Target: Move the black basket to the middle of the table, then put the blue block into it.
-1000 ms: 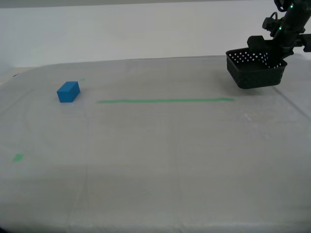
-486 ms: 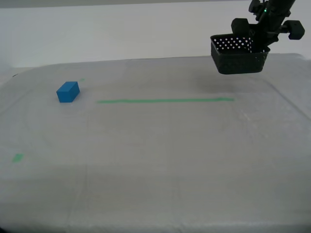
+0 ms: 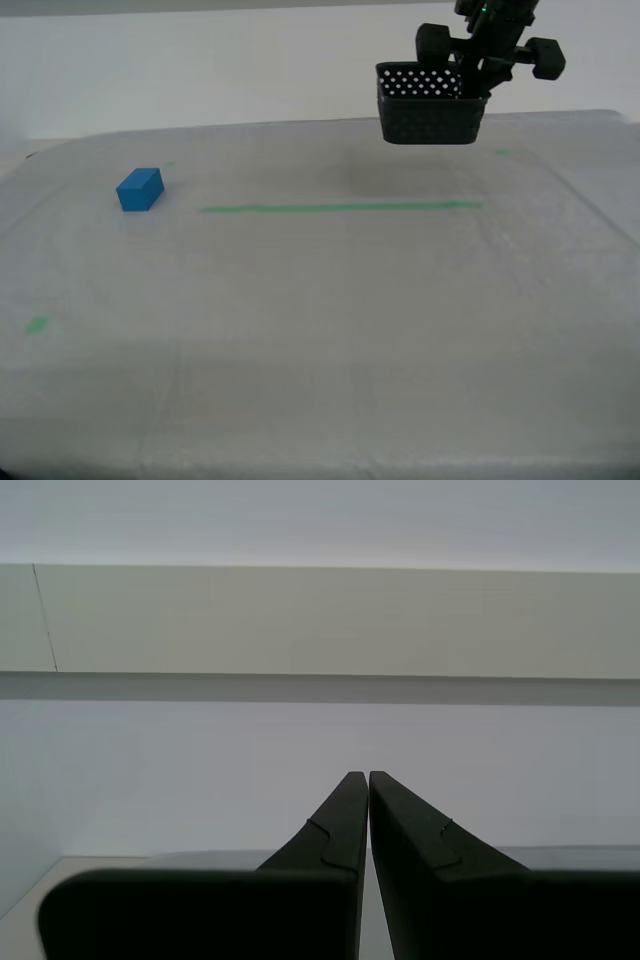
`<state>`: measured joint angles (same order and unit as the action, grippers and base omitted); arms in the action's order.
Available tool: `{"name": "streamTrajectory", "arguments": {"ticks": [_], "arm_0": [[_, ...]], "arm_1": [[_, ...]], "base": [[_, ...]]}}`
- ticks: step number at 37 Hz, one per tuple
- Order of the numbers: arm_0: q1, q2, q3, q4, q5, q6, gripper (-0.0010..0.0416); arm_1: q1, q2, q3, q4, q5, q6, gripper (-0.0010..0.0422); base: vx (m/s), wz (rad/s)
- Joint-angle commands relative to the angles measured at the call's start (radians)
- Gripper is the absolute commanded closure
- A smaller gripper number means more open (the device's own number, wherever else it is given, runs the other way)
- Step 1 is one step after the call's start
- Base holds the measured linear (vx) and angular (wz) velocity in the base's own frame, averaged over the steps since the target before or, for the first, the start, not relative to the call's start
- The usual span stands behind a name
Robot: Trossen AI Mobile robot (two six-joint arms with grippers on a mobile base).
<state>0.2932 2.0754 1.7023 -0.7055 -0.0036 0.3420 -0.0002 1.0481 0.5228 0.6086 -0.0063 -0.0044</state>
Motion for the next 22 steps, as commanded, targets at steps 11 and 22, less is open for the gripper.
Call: {"name": "streamTrajectory", "arguments": {"ticks": [11,22], "arm_0": [[0.185,-0.001,-0.001,0.002,0.083,0.076,0.0406],[0.274,-0.001,-0.100,0.082,0.080,0.185,0.0406]], "arm_1": [[0.000,0.000,0.000,0.005,-0.001,0.002,0.0412],[0.000,0.000,0.000,0.005,-0.001,0.002,0.0412]], "base": [[0.000,0.000],[0.000,0.000]]}}
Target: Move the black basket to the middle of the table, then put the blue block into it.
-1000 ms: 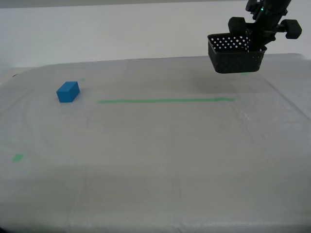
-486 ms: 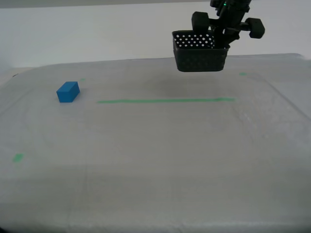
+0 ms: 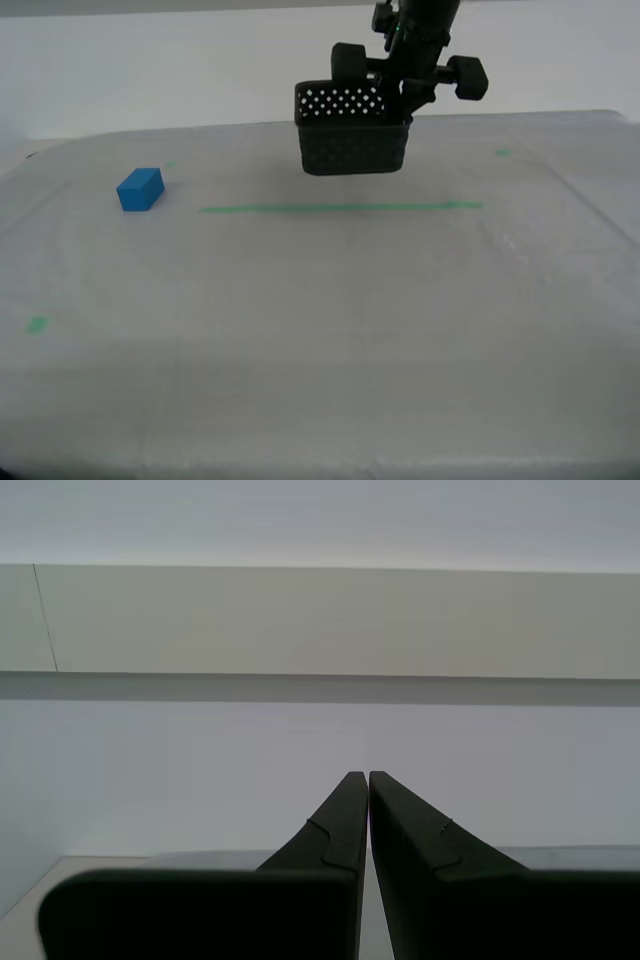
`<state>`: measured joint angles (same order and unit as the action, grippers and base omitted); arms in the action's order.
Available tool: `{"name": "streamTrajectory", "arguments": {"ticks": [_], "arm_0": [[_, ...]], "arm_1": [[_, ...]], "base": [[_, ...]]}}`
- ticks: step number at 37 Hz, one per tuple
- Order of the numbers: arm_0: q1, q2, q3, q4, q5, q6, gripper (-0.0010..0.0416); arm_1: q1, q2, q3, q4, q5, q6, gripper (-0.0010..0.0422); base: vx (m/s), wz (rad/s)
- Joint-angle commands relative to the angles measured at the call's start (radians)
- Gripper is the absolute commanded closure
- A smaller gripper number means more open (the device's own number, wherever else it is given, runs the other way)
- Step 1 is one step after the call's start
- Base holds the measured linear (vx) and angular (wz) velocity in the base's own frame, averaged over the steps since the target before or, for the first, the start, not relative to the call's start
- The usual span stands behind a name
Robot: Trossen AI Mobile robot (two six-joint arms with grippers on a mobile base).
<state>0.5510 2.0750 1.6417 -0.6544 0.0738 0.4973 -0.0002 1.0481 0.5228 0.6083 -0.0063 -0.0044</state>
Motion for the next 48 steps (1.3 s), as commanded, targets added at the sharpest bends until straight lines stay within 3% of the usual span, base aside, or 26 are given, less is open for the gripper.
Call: {"name": "streamTrajectory", "arguments": {"ticks": [1,4,8,17,26,35,48], "arm_0": [[0.021,-0.001,-0.058,0.049,0.003,0.033,0.0406],[0.029,-0.001,-0.110,0.107,0.003,0.037,0.0406],[0.035,-0.001,-0.177,0.161,-0.003,0.072,0.0406],[0.039,-0.001,-0.284,0.292,0.014,0.079,0.0406],[0.039,0.006,-0.298,0.328,0.071,0.072,0.0406],[0.039,0.029,-0.294,0.341,0.066,0.069,0.0406],[0.039,0.030,-0.295,0.338,0.055,0.111,0.0406]], "arm_1": [[0.000,0.000,0.000,0.006,-0.001,0.002,0.0412],[0.000,0.000,0.000,0.006,-0.001,0.002,0.0412],[0.000,0.000,0.000,0.006,-0.001,0.002,0.0412],[0.000,0.000,0.000,0.006,-0.001,0.002,0.0412],[0.000,0.000,0.000,0.006,-0.001,0.002,0.0412],[0.000,0.000,0.000,0.006,-0.001,0.002,0.0412],[0.000,0.000,0.000,0.006,-0.001,0.002,0.0412]], "base": [[0.000,0.000],[0.000,0.000],[0.000,0.000],[0.000,0.000],[0.000,0.000],[0.000,0.000],[0.000,0.000]]}}
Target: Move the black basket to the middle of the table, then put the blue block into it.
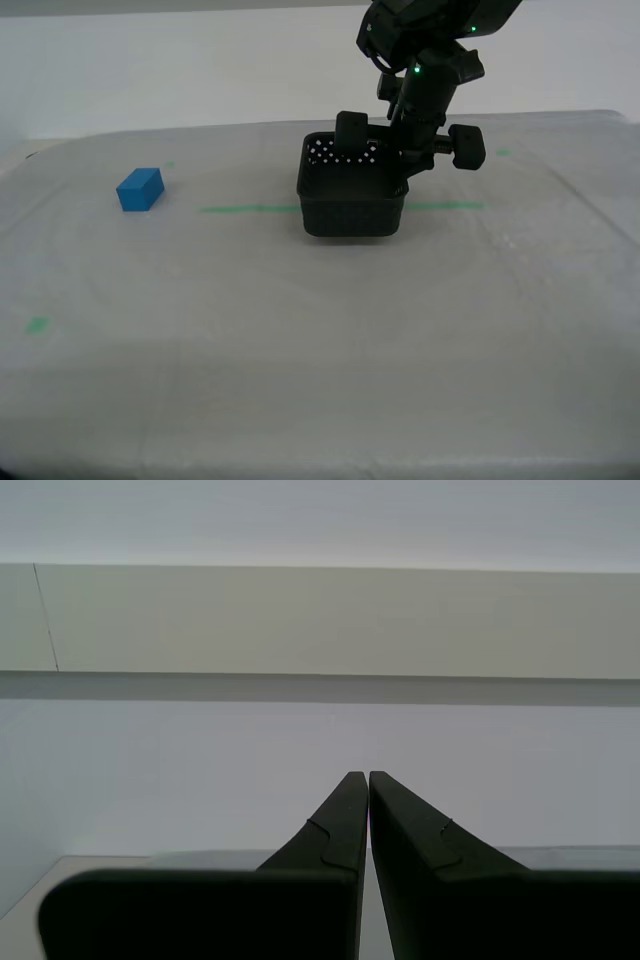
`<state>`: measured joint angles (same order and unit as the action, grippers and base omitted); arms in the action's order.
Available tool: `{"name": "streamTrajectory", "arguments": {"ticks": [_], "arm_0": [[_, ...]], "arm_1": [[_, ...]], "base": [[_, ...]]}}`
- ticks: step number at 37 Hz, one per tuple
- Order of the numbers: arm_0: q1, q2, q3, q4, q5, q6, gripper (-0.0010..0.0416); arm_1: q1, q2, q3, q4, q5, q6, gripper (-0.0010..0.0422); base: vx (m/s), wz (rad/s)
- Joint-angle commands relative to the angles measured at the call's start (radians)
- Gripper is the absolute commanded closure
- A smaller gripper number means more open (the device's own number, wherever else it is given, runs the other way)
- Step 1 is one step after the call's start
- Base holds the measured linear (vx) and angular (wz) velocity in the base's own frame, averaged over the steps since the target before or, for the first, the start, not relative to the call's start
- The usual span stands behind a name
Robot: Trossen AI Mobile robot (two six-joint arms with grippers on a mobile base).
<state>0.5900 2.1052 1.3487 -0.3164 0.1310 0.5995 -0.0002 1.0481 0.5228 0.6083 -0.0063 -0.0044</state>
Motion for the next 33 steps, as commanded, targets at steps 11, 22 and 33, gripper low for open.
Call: {"name": "streamTrajectory", "arguments": {"ticks": [11,22,33], "arm_0": [[0.000,0.000,-0.002,-0.010,-0.003,-0.001,0.0403],[0.000,0.000,-0.002,-0.037,-0.003,-0.001,0.0357],[0.000,0.000,-0.002,-0.032,-0.003,-0.013,0.0303]], "arm_1": [[0.000,0.000,0.000,0.006,-0.001,0.002,0.0412],[0.000,0.000,0.000,0.006,-0.001,0.002,0.0412],[0.000,0.000,0.000,0.006,-0.001,0.002,0.0412]], "base": [[0.000,0.000],[0.000,0.000],[0.000,0.000]]}}
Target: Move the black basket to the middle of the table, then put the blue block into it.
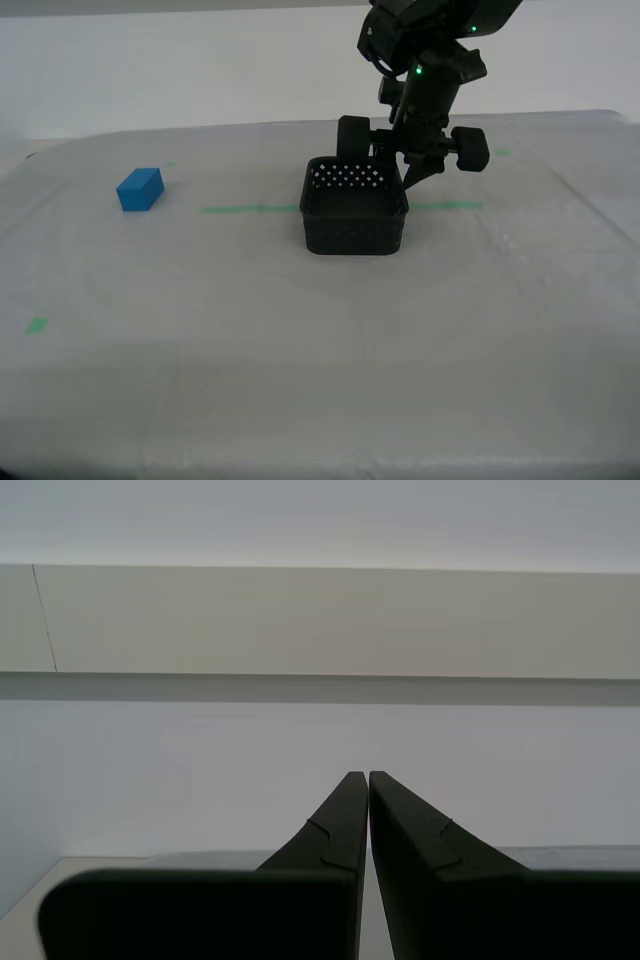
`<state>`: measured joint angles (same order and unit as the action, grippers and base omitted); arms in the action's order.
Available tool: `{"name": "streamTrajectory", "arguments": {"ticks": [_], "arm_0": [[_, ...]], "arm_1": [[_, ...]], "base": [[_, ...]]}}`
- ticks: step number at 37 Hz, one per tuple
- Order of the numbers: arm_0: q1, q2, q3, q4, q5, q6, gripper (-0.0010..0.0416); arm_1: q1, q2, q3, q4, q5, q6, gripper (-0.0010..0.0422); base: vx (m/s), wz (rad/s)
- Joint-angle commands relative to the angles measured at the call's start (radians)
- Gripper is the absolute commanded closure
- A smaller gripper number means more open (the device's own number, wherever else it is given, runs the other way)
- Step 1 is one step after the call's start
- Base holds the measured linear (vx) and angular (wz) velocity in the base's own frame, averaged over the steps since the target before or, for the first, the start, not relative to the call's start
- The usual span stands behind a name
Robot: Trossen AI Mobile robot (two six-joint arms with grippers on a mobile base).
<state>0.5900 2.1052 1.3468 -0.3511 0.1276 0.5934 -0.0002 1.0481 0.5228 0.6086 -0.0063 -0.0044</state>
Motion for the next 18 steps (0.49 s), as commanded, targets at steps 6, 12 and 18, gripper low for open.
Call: {"name": "streamTrajectory", "arguments": {"ticks": [6,12,18], "arm_0": [[0.000,0.000,0.001,0.007,0.001,-0.019,0.0267],[0.000,-0.001,0.001,0.007,0.000,-0.024,0.0213],[0.000,-0.001,0.001,0.006,-0.003,-0.029,0.0146]], "arm_1": [[0.000,0.000,0.000,0.005,-0.001,0.002,0.0412],[0.000,0.000,0.000,0.005,-0.001,0.002,0.0412],[0.000,0.000,0.000,0.005,-0.001,0.002,0.0412]], "base": [[0.000,0.000],[0.000,0.000],[0.000,0.000]]}}
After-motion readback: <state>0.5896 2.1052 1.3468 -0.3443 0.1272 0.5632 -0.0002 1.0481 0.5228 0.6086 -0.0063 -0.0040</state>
